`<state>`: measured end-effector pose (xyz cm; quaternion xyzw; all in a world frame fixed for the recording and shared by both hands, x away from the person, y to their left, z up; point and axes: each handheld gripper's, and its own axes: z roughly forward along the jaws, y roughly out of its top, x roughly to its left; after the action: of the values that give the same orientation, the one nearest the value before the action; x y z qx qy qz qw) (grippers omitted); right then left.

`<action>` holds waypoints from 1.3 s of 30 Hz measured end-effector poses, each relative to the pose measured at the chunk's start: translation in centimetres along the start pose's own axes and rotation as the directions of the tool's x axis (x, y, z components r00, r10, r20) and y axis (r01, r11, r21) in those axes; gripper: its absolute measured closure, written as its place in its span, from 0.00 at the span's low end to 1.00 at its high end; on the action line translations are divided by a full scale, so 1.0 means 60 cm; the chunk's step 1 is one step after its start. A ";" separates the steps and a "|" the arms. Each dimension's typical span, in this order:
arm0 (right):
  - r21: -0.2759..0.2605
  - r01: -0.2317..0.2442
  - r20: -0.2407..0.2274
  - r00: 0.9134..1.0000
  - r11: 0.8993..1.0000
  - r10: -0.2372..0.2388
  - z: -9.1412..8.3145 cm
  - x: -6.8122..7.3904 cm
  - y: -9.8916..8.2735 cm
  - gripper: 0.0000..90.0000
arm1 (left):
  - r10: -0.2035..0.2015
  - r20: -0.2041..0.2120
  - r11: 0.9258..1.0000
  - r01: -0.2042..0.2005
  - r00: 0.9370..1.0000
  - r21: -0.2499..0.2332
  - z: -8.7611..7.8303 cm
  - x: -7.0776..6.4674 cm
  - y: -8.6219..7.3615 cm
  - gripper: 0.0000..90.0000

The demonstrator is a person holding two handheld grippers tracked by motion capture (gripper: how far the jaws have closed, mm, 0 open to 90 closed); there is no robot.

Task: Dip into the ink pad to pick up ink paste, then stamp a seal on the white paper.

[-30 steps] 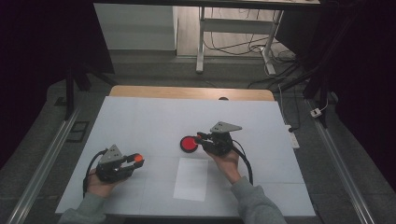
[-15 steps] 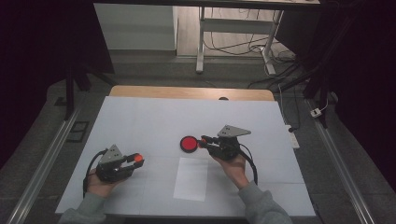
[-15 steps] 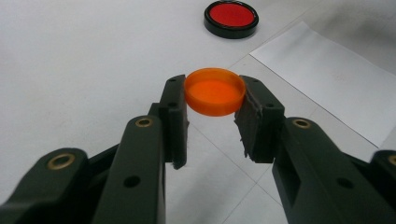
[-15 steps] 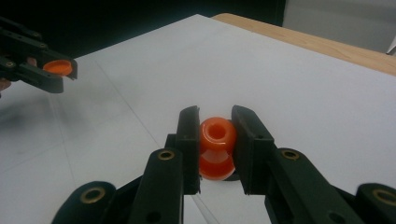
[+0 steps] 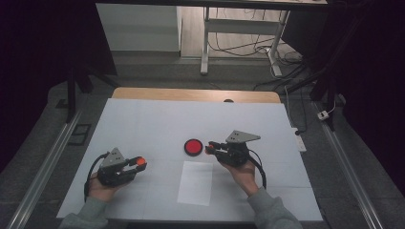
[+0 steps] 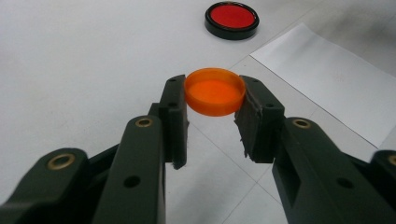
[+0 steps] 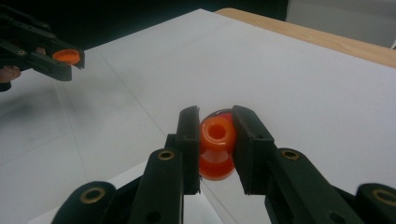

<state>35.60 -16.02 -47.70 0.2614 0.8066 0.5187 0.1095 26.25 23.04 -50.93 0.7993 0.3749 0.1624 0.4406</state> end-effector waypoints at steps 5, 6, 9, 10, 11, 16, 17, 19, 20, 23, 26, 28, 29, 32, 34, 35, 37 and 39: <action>0.007 0.004 0.000 1.000 1.000 -0.004 -0.004 0.001 -0.002 0.81 | -0.001 -0.002 1.000 0.001 1.000 -0.003 0.001 0.001 0.001 0.71; 0.006 0.003 -0.001 1.000 1.000 -0.003 -0.005 0.001 -0.002 0.81 | -0.001 -0.002 1.000 0.001 1.000 -0.003 0.001 0.001 0.001 0.71; 0.013 0.004 -0.002 1.000 1.000 -0.004 -0.005 0.002 -0.004 0.80 | 0.001 0.000 1.000 -0.001 1.000 -0.002 0.001 0.001 0.001 0.71; 0.017 0.004 -0.003 1.000 1.000 -0.004 -0.006 0.002 -0.005 0.81 | 0.001 0.000 1.000 -0.001 1.000 -0.003 0.001 0.001 0.001 0.71; 0.017 0.004 -0.003 1.000 1.000 -0.003 -0.006 0.002 -0.005 0.81 | 0.000 -0.001 1.000 0.000 1.000 -0.004 0.000 0.001 0.001 0.71; 0.020 0.003 -0.010 1.000 1.000 -0.003 -0.008 0.005 -0.007 0.80 | 0.000 -0.001 1.000 0.000 1.000 -0.005 -0.001 0.001 0.001 0.71; 0.022 0.002 -0.010 1.000 1.000 -0.002 -0.008 0.006 -0.008 0.80 | 0.000 -0.001 1.000 0.000 1.000 -0.005 -0.001 0.001 0.001 0.71; 0.028 0.005 -0.013 1.000 1.000 -0.005 -0.009 0.007 -0.008 0.80 | 0.000 -0.001 1.000 0.000 1.000 -0.004 0.000 0.001 0.001 0.71; 0.029 0.006 -0.014 1.000 1.000 -0.006 -0.010 0.008 -0.009 0.80 | 0.001 -0.001 1.000 -0.001 1.000 -0.003 0.000 0.001 0.001 0.71; 0.027 0.004 -0.018 1.000 1.000 -0.004 -0.011 0.010 -0.010 0.80 | 0.002 0.001 1.000 -0.002 1.000 -0.004 0.000 0.000 0.001 0.71; 0.035 0.005 -0.023 1.000 0.999 -0.004 -0.013 0.011 -0.012 0.80 | 0.003 0.000 1.000 -0.003 1.000 -0.004 0.000 0.000 0.001 0.71; 0.038 0.006 -0.025 1.000 0.999 -0.005 -0.014 0.012 -0.014 0.80 | 0.002 -0.001 1.000 -0.002 1.000 -0.004 0.000 0.000 0.001 0.71; 0.035 0.005 -0.028 1.000 0.999 -0.004 -0.014 0.013 -0.014 0.80 | 0.002 0.001 1.000 -0.002 1.000 -0.004 0.000 0.000 0.001 0.71; 0.040 0.006 -0.031 0.999 0.999 -0.005 -0.015 0.015 -0.016 0.80 | 0.003 0.001 1.000 -0.003 1.000 -0.004 0.000 0.000 0.001 0.71; 0.041 0.009 -0.034 0.999 0.999 -0.008 -0.017 0.017 -0.017 0.80 | 0.003 -0.001 1.000 -0.003 1.000 -0.004 0.000 0.000 0.001 0.71; 0.040 0.008 -0.038 0.999 0.999 -0.007 -0.017 0.019 -0.017 0.80 | 0.003 -0.001 1.000 -0.003 1.000 -0.004 0.000 0.000 0.001 0.71; 0.045 0.013 -0.045 0.999 0.999 -0.011 -0.017 0.021 -0.018 0.80 | 0.003 0.000 1.000 -0.003 1.000 -0.004 0.000 0.000 0.001 0.71; 0.048 0.018 -0.051 0.999 0.999 -0.015 -0.018 0.024 -0.019 0.80 | 0.002 0.001 1.000 -0.002 1.000 -0.004 0.000 0.000 0.001 0.71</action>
<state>33.56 -16.48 -48.11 0.2442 0.8236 0.5044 0.0870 26.28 23.06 -50.87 0.7990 0.3734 0.1631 0.4422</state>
